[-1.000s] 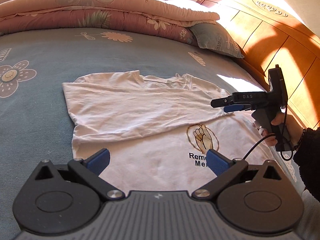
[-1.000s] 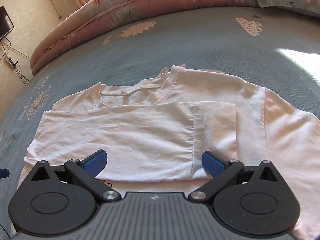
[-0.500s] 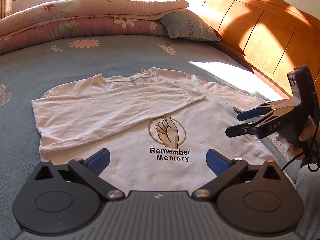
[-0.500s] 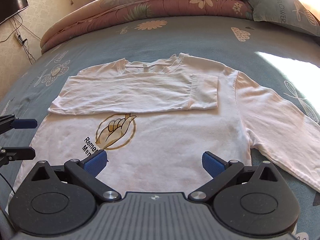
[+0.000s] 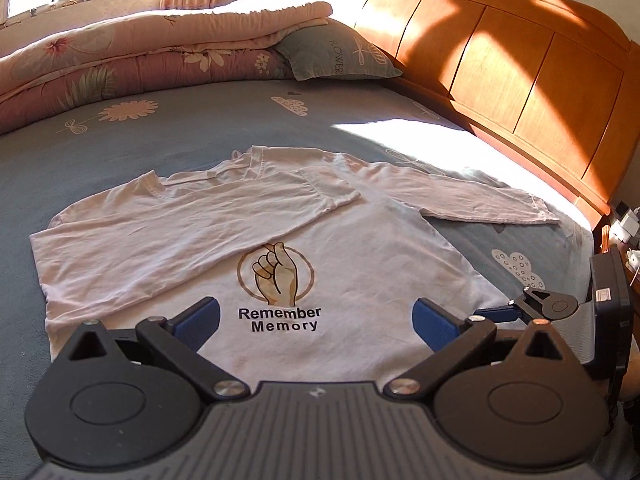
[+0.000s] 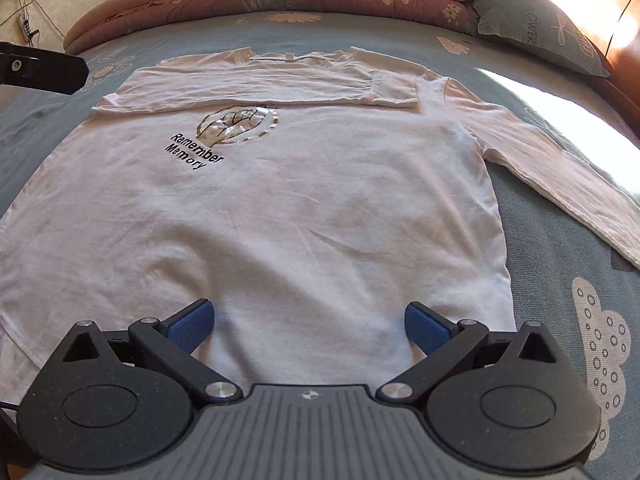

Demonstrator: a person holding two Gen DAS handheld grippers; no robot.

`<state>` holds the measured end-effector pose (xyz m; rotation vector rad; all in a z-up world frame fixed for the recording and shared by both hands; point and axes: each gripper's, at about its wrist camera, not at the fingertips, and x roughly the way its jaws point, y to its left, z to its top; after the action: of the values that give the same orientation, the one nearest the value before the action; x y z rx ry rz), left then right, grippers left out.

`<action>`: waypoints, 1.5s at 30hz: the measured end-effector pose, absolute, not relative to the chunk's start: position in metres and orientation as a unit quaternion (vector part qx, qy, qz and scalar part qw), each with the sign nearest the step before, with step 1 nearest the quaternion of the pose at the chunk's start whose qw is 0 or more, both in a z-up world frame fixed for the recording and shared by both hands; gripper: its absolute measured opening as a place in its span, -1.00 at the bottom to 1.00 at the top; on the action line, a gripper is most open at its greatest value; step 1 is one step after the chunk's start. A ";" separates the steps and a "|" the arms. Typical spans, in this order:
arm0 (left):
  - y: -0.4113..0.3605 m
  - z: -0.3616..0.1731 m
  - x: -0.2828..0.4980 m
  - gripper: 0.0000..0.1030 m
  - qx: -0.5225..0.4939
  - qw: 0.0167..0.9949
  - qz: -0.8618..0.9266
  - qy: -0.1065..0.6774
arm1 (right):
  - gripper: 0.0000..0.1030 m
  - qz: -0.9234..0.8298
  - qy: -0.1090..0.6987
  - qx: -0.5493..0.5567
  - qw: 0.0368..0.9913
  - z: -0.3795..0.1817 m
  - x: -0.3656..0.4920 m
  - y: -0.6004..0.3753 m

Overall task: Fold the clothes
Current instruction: 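Move the open right gripper over the unfolded sleeve, then lower the right gripper along the sleeve toward its cuff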

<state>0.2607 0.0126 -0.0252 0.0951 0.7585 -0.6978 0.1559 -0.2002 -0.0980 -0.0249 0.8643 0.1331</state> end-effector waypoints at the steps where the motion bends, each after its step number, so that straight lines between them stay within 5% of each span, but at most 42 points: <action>1: 0.010 -0.025 0.260 0.98 0.047 0.868 -0.336 0.362 | 1.00 0.064 0.408 -0.016 0.910 -0.100 0.152 -0.201; 7: -0.001 -0.029 0.260 0.98 0.049 0.866 -0.335 0.369 | 1.00 0.049 0.428 0.022 0.902 -0.088 0.155 -0.211; 16: -0.012 -0.048 0.280 0.98 0.031 0.860 -0.320 0.397 | 1.00 -0.020 0.345 0.171 0.923 -0.050 0.206 -0.326; 21: -0.021 -0.068 0.289 0.98 0.036 0.853 -0.313 0.416 | 1.00 -0.034 0.301 0.289 0.908 -0.058 0.228 -0.402; 28: -0.029 -0.088 0.296 0.98 0.043 0.845 -0.307 0.437 | 1.00 -0.075 0.320 0.306 0.893 -0.089 0.264 -0.444; 45: -0.036 -0.081 0.285 0.98 0.020 0.852 -0.346 0.391 | 1.00 -0.189 0.186 0.475 0.839 -0.114 0.117 -0.551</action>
<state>0.2851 -0.0358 -0.0810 0.0425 0.8238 -0.7285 0.1171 -0.5508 -0.1141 1.0054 0.3938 -0.4006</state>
